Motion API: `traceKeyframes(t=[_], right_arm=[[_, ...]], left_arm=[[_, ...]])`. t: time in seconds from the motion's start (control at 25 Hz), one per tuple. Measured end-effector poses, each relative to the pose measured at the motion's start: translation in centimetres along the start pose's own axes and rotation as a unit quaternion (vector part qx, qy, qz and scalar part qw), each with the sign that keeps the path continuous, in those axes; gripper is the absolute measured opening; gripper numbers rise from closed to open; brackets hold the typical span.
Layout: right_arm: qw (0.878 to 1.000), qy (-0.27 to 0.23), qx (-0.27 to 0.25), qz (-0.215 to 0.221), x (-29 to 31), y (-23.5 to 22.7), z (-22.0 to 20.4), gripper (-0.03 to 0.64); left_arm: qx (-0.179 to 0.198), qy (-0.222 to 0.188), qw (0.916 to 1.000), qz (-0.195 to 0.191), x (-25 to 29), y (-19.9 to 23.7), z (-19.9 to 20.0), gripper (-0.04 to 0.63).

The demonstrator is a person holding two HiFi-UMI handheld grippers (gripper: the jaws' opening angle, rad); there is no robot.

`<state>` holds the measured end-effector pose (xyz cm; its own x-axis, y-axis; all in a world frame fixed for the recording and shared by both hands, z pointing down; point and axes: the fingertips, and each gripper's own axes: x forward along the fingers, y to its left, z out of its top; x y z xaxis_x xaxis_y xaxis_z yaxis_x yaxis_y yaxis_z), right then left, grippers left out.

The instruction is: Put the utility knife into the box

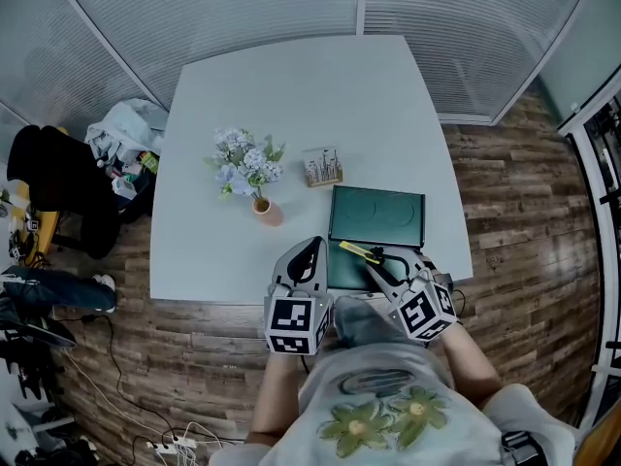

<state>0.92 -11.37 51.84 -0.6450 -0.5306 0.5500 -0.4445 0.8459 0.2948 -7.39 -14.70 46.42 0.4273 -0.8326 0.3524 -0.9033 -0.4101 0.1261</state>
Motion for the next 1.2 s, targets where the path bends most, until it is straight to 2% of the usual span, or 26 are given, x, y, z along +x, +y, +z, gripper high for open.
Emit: traceKeyframes(t=[1.2], right_arm=[[0.997,0.052,-0.029,0.044,2.0,1.8,-3.0,0.081]], left_arm=[[-0.009,0.013,0.9998,0.009,-0.1,0.9,-1.3,-0.006]])
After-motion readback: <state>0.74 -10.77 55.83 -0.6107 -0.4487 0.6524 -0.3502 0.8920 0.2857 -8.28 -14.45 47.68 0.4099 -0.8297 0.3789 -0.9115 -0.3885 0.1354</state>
